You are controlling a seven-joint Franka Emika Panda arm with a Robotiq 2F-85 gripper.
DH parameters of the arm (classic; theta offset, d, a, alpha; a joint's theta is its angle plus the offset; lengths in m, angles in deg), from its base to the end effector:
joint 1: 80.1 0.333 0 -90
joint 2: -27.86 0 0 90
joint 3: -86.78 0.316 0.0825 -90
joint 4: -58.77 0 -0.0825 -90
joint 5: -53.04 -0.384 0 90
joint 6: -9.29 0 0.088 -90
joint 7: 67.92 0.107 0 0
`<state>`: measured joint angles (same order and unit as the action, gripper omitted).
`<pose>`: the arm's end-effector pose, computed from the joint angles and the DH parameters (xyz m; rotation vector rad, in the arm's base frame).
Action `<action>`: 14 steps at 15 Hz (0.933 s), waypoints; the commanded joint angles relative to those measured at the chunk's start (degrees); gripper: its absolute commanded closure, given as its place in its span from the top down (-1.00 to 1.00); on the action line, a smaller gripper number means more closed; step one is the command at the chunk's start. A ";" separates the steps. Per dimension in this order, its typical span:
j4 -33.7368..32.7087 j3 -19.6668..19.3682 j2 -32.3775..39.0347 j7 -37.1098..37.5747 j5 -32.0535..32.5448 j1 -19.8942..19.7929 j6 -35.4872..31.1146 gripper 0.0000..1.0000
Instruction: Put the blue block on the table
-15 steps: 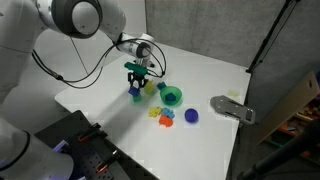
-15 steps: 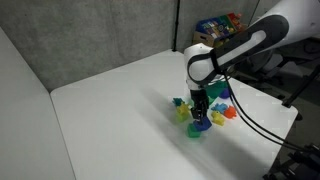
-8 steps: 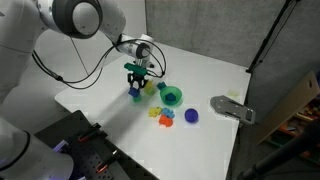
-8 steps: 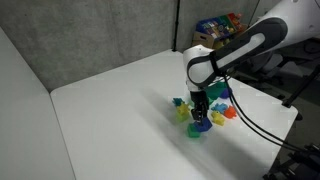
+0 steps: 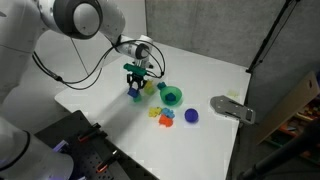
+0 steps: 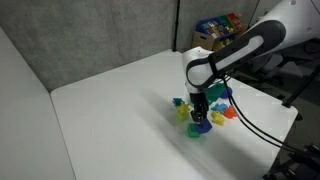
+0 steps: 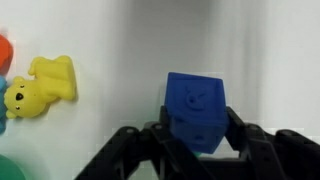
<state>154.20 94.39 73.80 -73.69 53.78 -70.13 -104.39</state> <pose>0.5907 0.1823 0.1130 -2.9491 -0.5958 0.7417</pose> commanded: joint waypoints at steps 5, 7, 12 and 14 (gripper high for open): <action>-5.23 -1.06 3.50 1.21 1.23 0.61 3.83 0.72; -7.62 -1.31 4.52 1.44 1.03 0.48 5.99 0.98; -13.02 -2.28 4.32 2.55 1.54 0.81 10.32 1.00; -14.15 -2.21 2.93 2.84 1.22 0.56 10.75 1.00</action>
<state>143.31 92.61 77.51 -72.61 54.02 -70.05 -96.12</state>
